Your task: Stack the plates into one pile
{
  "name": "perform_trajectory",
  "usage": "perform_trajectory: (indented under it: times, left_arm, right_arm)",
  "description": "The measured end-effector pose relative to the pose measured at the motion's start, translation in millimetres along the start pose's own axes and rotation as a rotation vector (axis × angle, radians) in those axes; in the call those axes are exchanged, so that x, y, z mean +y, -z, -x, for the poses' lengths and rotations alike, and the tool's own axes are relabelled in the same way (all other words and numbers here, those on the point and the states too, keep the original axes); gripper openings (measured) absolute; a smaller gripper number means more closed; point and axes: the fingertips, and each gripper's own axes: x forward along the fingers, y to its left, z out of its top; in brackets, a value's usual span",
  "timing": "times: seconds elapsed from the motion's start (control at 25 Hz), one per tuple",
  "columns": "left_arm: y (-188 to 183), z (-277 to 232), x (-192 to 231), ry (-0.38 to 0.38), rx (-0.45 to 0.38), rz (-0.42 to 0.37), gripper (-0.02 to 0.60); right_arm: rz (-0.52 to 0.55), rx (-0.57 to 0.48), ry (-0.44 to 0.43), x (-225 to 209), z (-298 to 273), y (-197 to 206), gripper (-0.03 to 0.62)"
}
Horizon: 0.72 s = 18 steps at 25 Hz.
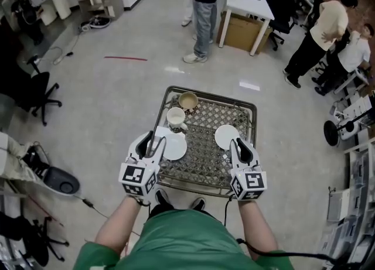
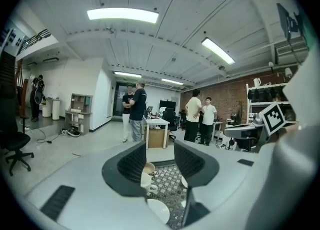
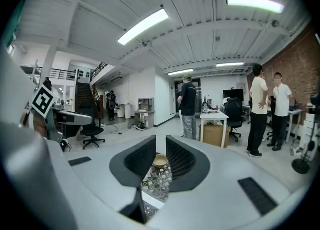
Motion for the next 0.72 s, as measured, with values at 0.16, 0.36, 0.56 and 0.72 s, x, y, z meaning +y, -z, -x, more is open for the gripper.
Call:
perform_trajectory:
  times: [0.16,0.36,0.56,0.72]
  left_arm:
    - [-22,4,-25,0.011,-0.053,-0.018,0.183]
    - [-33,1,-52,0.020,-0.077,-0.037,0.183]
    - [-28,-5,-65,0.019,-0.072,-0.034,0.183]
    - [-21,-11,-68,0.032,-0.061,-0.021,0.183]
  right_arm:
    - [0.034,-0.055,-0.026,-5,17,-19,0.080]
    - [0.032,-0.078,-0.041,-22,28,-22,0.080]
    - [0.005,-0.049,-0.038,-39,31,-7,0.080]
    - [-0.063,-0.022,-0.031,-54,28,8,0.080]
